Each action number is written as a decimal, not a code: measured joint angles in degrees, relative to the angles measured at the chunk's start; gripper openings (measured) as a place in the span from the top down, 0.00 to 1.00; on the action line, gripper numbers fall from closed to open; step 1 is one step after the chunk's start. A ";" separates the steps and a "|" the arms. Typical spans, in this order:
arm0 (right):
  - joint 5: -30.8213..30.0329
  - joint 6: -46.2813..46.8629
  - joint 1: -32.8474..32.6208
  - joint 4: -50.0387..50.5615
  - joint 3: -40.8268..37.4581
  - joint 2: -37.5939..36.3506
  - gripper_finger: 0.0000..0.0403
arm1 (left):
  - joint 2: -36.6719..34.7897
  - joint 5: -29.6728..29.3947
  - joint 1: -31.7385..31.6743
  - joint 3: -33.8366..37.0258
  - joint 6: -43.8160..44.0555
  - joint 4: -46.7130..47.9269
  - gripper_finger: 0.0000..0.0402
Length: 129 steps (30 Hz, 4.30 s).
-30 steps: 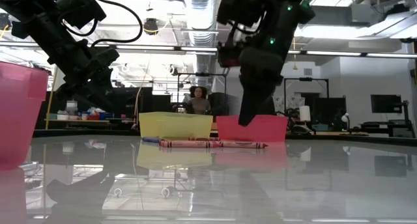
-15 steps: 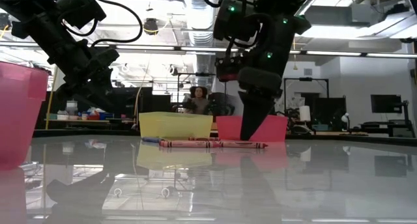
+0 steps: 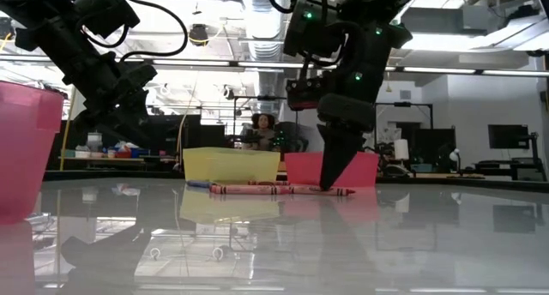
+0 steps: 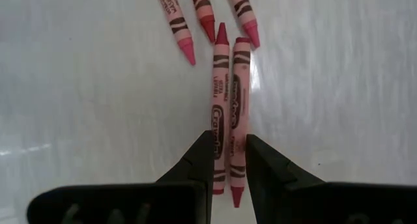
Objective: Sort crayons
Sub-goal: Put the red crayon into the pink bin
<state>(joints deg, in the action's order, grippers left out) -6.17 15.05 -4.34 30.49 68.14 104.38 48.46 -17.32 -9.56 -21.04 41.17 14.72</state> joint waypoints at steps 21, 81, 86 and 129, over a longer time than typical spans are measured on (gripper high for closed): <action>-0.30 5.06 -0.54 -1.10 -2.45 -0.17 0.89 | 0.00 0.00 0.00 0.00 0.00 -0.02 0.67; -0.32 28.00 -0.89 3.91 0.23 -3.82 0.66 | 0.01 0.15 0.01 0.00 0.09 0.42 0.67; -1.81 32.26 -0.87 -1.67 0.28 -3.12 0.66 | 0.01 0.09 0.00 0.00 0.11 0.39 0.67; -3.70 35.62 -0.74 2.62 7.03 1.45 0.99 | 0.01 0.54 0.01 0.00 0.28 0.40 0.67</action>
<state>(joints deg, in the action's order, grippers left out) -9.88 50.67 -5.08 33.11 75.17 105.83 48.47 -16.79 -9.55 -21.04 41.45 15.12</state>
